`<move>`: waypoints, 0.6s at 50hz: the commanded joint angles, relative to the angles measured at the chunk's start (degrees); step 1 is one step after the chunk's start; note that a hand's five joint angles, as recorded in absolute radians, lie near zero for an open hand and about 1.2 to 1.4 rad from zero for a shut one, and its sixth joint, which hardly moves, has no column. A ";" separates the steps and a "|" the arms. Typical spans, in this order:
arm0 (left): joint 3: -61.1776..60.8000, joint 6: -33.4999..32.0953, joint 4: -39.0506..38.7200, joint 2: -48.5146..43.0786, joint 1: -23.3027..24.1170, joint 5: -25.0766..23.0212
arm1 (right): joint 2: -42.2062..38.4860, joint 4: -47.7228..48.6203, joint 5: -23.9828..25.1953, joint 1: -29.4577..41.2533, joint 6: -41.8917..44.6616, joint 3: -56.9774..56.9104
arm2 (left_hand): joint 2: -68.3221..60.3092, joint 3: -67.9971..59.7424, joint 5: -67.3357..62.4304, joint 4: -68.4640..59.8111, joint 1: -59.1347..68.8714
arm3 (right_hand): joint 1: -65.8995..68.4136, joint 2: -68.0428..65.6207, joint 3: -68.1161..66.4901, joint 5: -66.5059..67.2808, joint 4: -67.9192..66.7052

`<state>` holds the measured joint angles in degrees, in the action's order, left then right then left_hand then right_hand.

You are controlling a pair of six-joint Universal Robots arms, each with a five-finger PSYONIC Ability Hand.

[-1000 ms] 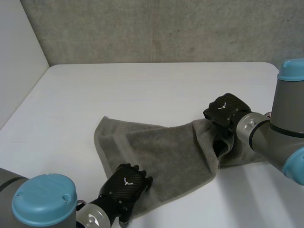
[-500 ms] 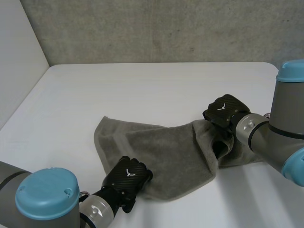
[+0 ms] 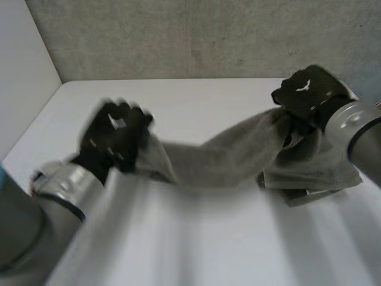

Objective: Fold the towel.

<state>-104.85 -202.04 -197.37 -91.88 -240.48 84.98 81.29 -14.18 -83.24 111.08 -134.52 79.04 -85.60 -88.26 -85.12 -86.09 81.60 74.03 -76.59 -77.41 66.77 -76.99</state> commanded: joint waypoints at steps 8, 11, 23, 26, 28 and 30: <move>6.06 3.67 1.28 -1.26 -6.06 -0.34 | -3.23 -15.79 0.80 -3.06 11.38 -6.60 | 5.60 8.26 15.12 6.09 -1.60 | 5.97 -3.41 -2.59 3.23 -3.01; 7.19 3.67 1.02 -7.23 -6.05 -0.08 | -7.71 -14.92 0.80 -3.06 11.99 -8.19 | 5.60 8.26 15.12 6.09 -1.60 | 5.97 -3.41 -2.59 3.23 -3.01; 40.20 4.55 0.32 -28.00 -10.26 5.36 | -20.56 25.44 1.15 -0.51 14.37 -18.74 | 5.60 8.26 15.12 6.09 -1.60 | 5.97 -3.41 -2.59 3.23 -3.01; 44.46 5.34 -0.39 -28.01 -10.71 6.25 | -20.30 33.34 2.21 -0.24 14.02 -18.74 | 5.60 8.26 15.12 6.09 -1.60 | 5.97 -3.41 -2.59 3.23 -3.01; 49.28 9.80 -4.23 -26.70 -11.15 6.34 | -18.55 44.98 5.88 0.54 12.36 -17.43 | 5.60 8.26 15.12 6.09 -1.60 | 5.97 -3.41 -2.59 3.23 -3.01; 49.56 12.35 -6.86 -24.69 -11.24 6.17 | -16.89 47.55 8.25 1.33 10.61 -16.38 | 5.60 8.26 15.12 6.09 -1.60 | 5.97 -3.41 -2.59 3.23 -3.01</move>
<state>-65.12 -196.47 -198.04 -119.45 -250.20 89.72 60.83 11.81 -81.17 110.77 -120.80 60.90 -85.79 -88.52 -85.34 -87.46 81.61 73.96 -76.59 -77.41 66.77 -76.99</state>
